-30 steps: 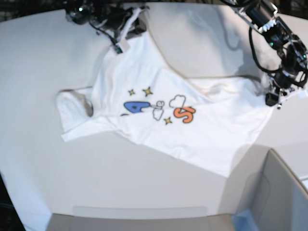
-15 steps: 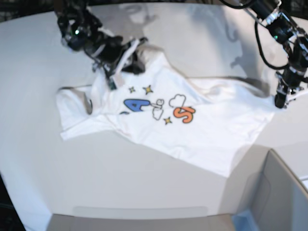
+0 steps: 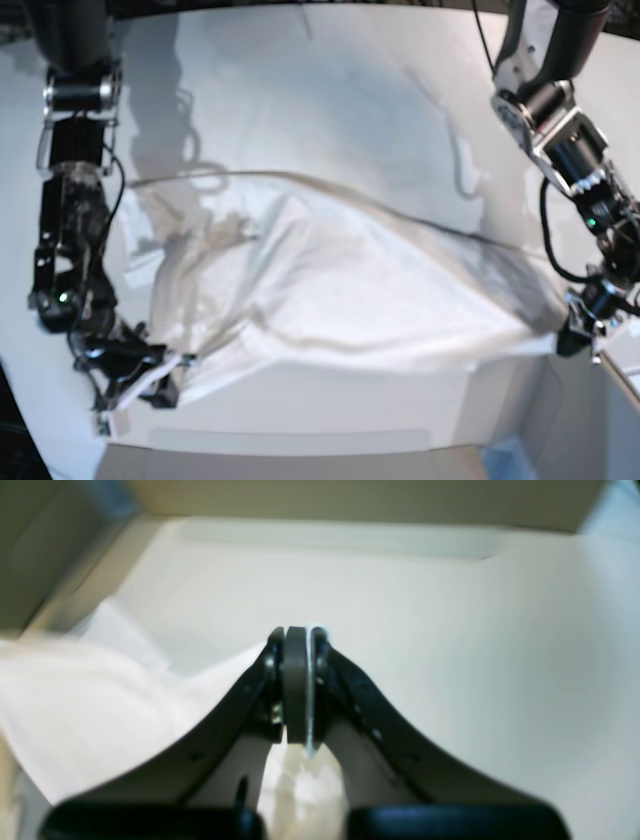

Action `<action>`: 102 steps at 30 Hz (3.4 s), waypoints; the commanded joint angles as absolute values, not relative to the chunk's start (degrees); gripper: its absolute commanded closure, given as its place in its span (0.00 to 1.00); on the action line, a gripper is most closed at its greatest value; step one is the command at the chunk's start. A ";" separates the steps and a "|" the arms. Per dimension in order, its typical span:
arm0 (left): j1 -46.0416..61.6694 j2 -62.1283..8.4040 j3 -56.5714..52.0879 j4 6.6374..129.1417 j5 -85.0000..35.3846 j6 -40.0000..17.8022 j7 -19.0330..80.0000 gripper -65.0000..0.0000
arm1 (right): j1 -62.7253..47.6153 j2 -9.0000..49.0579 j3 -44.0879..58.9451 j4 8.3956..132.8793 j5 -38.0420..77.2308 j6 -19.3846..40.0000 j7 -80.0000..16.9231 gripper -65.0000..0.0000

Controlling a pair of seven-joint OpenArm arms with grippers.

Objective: Layout the t-shirt on the table in an organized manner, then fold the t-shirt properly
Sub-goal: 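Raise the shirt high with both grippers and shake it out, then lay the shirt flat on the table, print up, with both grippers, then grasp the collar edge with both grippers and pull it taut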

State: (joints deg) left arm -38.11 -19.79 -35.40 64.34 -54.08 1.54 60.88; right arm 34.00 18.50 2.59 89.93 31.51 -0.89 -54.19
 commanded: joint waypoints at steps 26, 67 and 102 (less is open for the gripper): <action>-29.67 -29.85 -32.92 76.97 -73.80 0.92 63.08 1.00 | 39.52 24.48 7.34 100.70 32.40 2.15 -58.86 1.00; 20.09 -22.90 -52.00 90.86 -72.57 1.27 65.27 1.00 | -30.02 11.56 22.55 118.11 33.01 -0.31 -54.37 1.00; 3.21 -20.09 -50.33 90.95 -55.52 1.45 71.16 1.00 | -10.24 11.65 14.90 112.57 30.64 -0.04 -52.97 1.00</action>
State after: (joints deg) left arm 3.77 -18.87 -50.22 90.00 -55.16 1.63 70.74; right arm -10.90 11.16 14.87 111.90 30.57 -0.19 -54.00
